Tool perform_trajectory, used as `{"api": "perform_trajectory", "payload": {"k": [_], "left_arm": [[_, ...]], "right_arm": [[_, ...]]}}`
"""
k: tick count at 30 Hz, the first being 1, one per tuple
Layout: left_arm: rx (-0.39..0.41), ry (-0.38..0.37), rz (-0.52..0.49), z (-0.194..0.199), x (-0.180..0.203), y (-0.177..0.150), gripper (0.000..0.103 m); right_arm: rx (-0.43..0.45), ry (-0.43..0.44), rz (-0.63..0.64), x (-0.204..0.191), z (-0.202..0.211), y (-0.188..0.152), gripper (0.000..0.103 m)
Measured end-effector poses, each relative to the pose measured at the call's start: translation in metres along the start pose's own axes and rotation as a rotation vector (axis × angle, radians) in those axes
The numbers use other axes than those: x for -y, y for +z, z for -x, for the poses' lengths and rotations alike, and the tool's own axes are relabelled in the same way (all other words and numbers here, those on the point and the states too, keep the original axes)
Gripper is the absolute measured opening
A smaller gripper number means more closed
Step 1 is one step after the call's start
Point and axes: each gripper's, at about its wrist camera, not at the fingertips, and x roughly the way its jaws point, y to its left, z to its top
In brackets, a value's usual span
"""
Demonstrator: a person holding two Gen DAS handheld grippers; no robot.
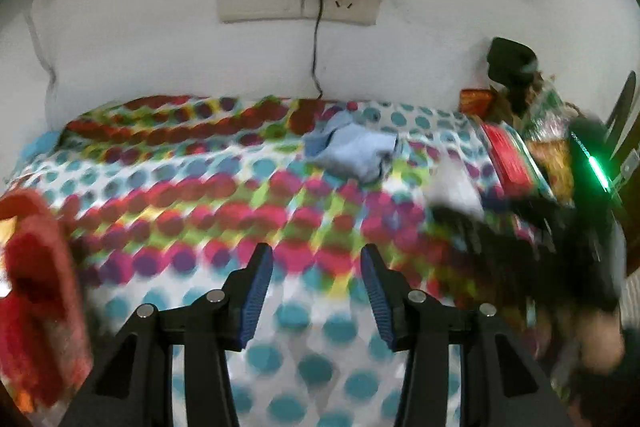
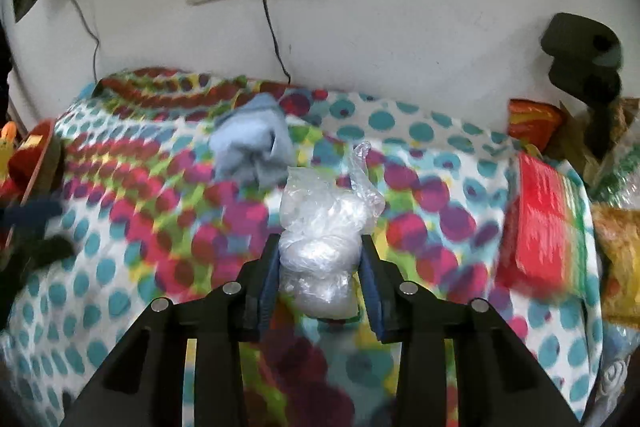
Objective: Organize objects
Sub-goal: 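Grasp the light blue cloth with the left gripper while the right gripper holds the plastic bag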
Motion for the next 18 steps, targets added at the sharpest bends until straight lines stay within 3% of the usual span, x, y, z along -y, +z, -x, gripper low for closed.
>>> {"api": "perform_trajectory", "payload": {"k": [5,10,13,15,17,18], "left_arm": [[-0.007,-0.03,0.093,-0.039,0.009,0.038,0.047],[-0.036,0.024,0.072,-0.07,0.029,0.064,0.047],[-0.079,0.021,0.135,-0.089,0.027,0.066,0.047],[-0.096,-0.012,0.194,-0.1,0.022,0.065,0.053],[-0.098,0.006,0.198,-0.108,0.025,0.062,0.066],[-0.102,0.028,0.183,-0.113,0.027,0.06,0.067]], "right_arm": [[0.017,-0.038,0.026,0.006,0.017,-0.023,0.035],[0.007,0.009,-0.013,0.015,0.016,-0.025,0.035],[-0.009,0.035,-0.035,0.022,0.014,-0.026,0.035],[-0.009,0.047,-0.045,0.023,0.014,-0.026,0.035],[-0.013,0.053,-0.048,0.023,0.013,-0.026,0.036],[-0.011,0.055,-0.048,0.023,0.014,-0.027,0.036]]}}
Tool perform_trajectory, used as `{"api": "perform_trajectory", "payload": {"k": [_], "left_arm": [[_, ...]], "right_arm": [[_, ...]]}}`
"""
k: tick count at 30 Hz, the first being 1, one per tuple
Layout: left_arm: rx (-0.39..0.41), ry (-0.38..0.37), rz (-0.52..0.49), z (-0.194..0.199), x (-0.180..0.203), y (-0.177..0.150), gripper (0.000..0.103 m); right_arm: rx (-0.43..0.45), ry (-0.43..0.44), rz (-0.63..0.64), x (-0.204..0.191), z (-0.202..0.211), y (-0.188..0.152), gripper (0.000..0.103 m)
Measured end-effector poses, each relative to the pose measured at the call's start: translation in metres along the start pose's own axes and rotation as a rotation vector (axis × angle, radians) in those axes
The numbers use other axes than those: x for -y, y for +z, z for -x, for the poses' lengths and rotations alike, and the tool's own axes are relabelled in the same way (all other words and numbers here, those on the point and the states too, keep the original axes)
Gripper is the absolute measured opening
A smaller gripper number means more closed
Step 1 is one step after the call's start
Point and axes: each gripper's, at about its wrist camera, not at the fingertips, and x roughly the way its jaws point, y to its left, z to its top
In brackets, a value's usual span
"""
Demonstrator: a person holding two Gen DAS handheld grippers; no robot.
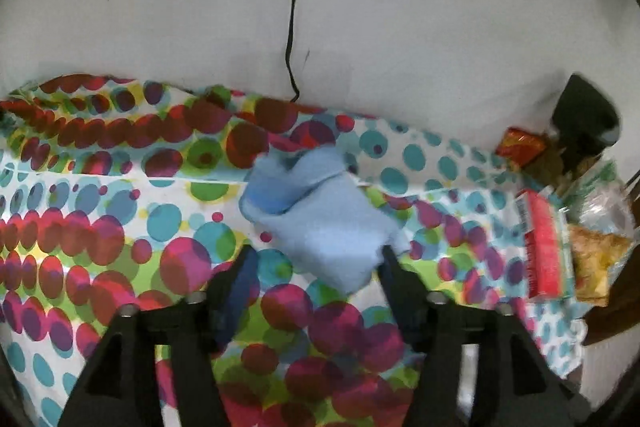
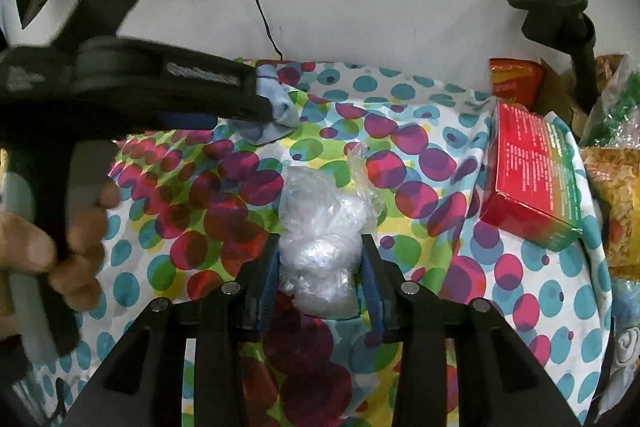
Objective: Organize objects
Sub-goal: 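Grasp the light blue cloth with the left gripper while the right gripper holds the plastic bag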
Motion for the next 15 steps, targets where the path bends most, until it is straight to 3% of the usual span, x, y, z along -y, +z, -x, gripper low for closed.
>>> {"api": "perform_trajectory", "payload": {"k": [5,8,10,12,15], "left_arm": [[0.033,0.111,-0.123,-0.006,0.024,-0.006,0.069],[0.06,0.12,-0.125,-0.007,0.028,-0.008,0.068],[0.078,0.106,-0.106,-0.005,0.026,-0.009,0.056],[0.082,0.094,-0.098,-0.003,0.024,-0.008,0.029],[0.077,0.08,-0.078,0.0,0.02,-0.007,0.02]], "right_arm": [[-0.003,0.017,-0.006,0.0,0.0,0.0,0.036],[-0.003,0.017,-0.005,0.0,-0.001,0.0,0.036],[-0.003,0.016,-0.004,0.0,-0.001,0.0,0.037],[-0.004,0.014,-0.002,-0.001,-0.001,0.0,0.037],[-0.005,0.009,0.003,-0.002,-0.002,0.001,0.037]]}}
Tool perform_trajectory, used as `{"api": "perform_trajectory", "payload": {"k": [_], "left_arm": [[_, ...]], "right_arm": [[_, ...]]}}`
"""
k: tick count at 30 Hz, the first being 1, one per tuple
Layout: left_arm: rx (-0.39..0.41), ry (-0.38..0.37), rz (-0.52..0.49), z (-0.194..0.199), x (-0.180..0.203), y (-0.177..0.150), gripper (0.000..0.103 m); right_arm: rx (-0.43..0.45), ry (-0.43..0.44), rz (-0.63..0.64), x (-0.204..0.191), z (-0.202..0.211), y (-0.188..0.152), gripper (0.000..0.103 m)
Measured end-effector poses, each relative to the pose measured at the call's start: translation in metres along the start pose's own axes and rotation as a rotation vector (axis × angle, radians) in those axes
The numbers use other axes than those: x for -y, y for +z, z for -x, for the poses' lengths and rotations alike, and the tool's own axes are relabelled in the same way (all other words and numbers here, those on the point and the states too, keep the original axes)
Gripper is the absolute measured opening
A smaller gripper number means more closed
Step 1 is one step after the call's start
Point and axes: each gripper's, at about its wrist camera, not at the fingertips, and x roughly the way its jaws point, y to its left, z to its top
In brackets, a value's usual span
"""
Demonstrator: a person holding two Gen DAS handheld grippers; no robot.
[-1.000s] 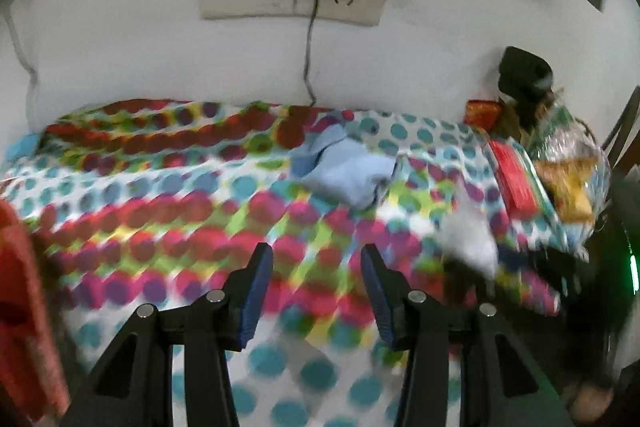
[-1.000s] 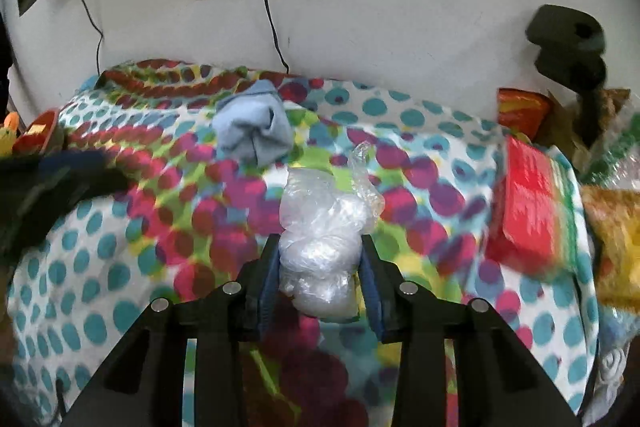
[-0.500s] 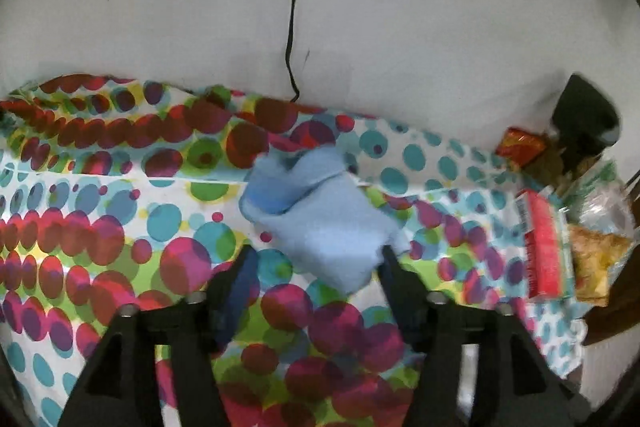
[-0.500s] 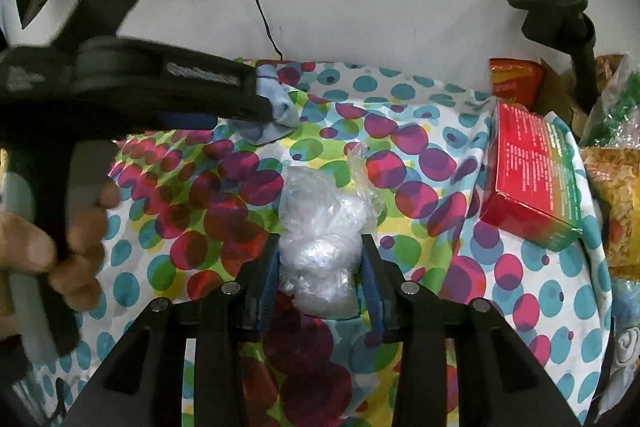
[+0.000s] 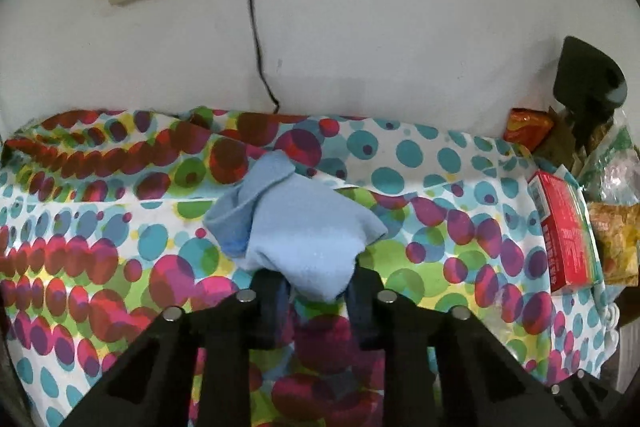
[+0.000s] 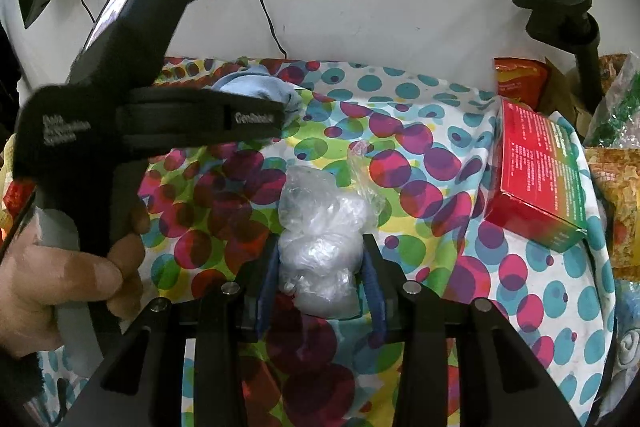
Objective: Organize objects
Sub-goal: 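Carry the light blue cloth to the red tray and release it with the left gripper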
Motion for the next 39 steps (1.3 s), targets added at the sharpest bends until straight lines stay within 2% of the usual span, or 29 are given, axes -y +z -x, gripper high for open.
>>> {"api": "perform_trajectory", "payload": {"k": [4,11,17,22,28,39], "left_arm": [[0.026,0.015,-0.031,0.016,-0.005,-0.005,0.019],[0.052,-0.004,-0.029,0.059,-0.026,-0.022,0.019],[0.086,0.034,-0.059,0.101,-0.047,-0.044,0.019],[0.075,0.068,-0.054,0.142,-0.073,-0.073,0.019],[0.083,0.143,-0.025,0.19,-0.118,-0.101,0.019],[0.082,0.289,0.13,0.246,-0.225,-0.133,0.019]], "right_arm": [[-0.002,-0.007,0.007,-0.001,-0.001,0.0,0.037],[-0.005,-0.025,0.023,-0.002,-0.001,0.001,0.037],[-0.006,-0.038,0.032,-0.001,0.002,0.0,0.037],[-0.007,-0.043,0.037,-0.002,0.001,0.0,0.037],[-0.01,-0.063,0.052,0.0,0.001,-0.001,0.037],[-0.01,-0.071,0.058,0.002,0.005,-0.001,0.038]]}}
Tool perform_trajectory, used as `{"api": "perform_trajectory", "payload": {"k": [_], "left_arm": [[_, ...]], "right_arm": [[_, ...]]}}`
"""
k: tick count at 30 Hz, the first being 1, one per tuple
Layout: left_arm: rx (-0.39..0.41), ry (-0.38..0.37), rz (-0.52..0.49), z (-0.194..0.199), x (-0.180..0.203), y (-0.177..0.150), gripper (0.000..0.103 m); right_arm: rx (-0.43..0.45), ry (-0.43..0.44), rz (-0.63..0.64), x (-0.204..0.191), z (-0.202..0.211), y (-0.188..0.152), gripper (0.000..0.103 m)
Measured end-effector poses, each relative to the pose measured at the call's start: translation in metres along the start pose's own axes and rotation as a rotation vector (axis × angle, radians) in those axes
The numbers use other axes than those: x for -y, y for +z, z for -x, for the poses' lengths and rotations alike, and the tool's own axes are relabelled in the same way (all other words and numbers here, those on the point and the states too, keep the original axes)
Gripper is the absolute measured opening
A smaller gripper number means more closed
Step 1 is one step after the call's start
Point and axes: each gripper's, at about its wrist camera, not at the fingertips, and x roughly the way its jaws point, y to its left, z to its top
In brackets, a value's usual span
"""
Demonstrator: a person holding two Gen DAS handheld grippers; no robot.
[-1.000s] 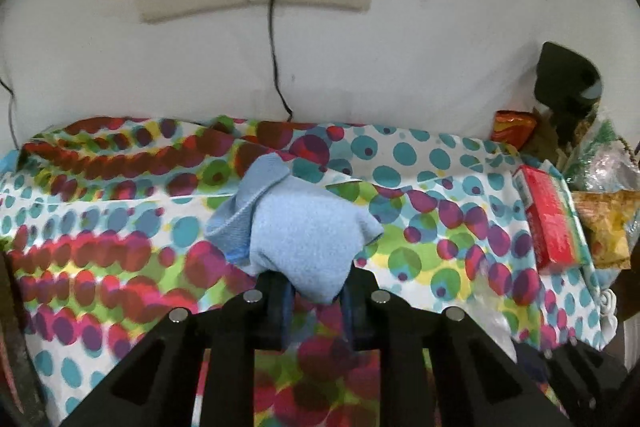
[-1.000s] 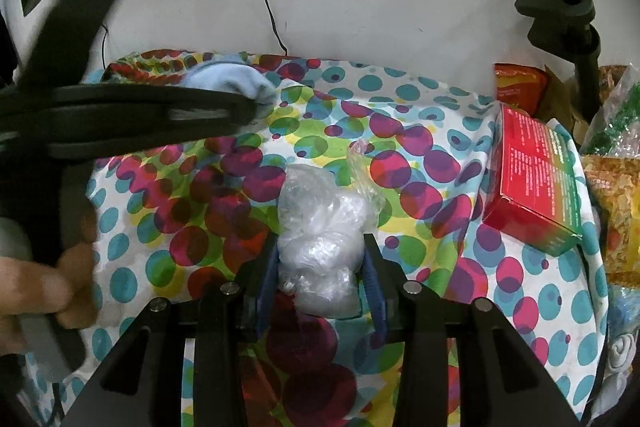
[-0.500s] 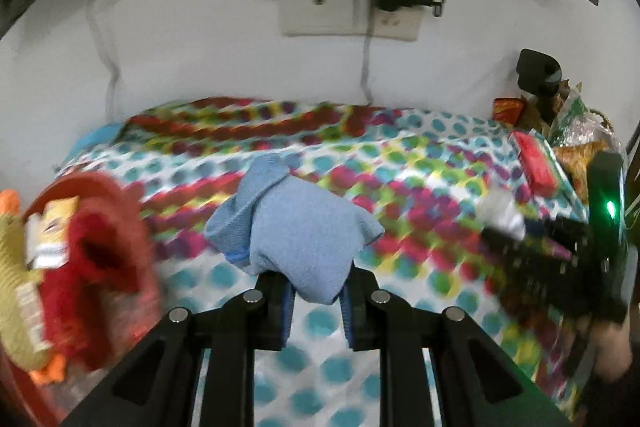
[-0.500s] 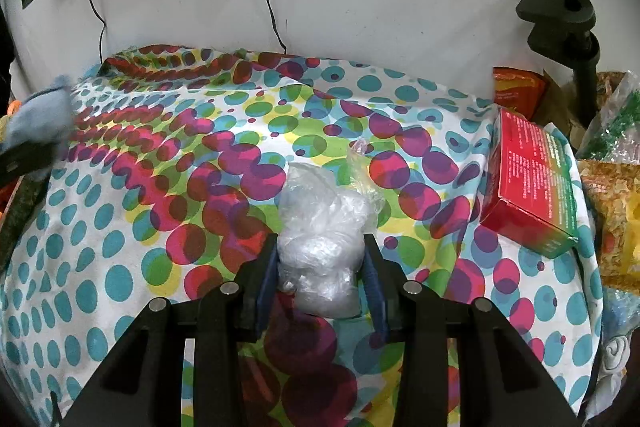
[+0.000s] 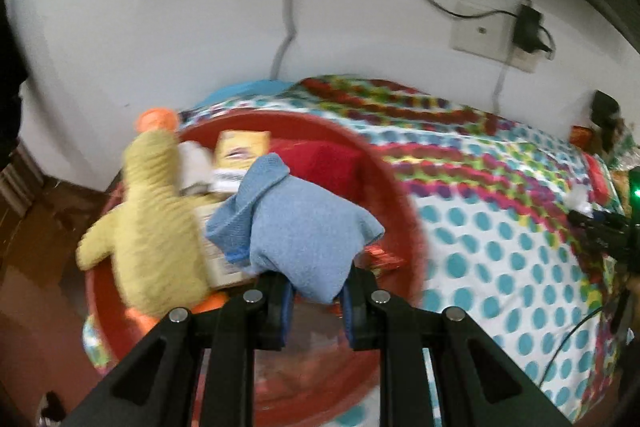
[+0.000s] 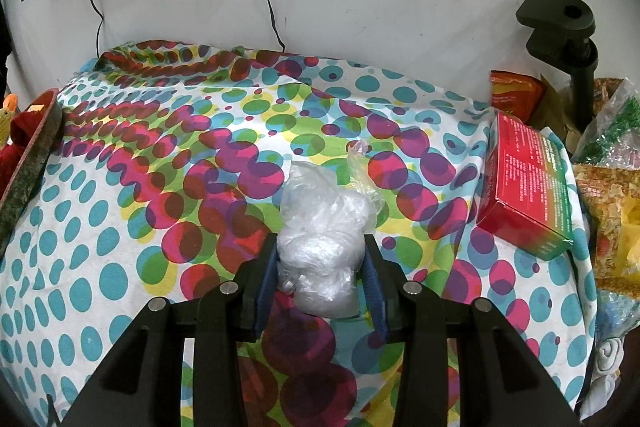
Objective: Organize objects
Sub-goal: 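Carry the light blue cloth to the red tray and release it with the left gripper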
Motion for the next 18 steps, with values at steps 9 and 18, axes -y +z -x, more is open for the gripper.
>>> {"api": "perform_trajectory", "payload": {"k": [9,18], "left_arm": [[-0.042,0.067,0.075,-0.009,-0.068,-0.021,0.019],[-0.055,0.004,0.061,-0.017,-0.077,-0.034,0.027]], "right_arm": [[-0.001,-0.003,0.002,-0.005,0.002,0.0,0.038],[0.0,-0.021,0.013,-0.006,-0.002,0.001,0.038]]}}
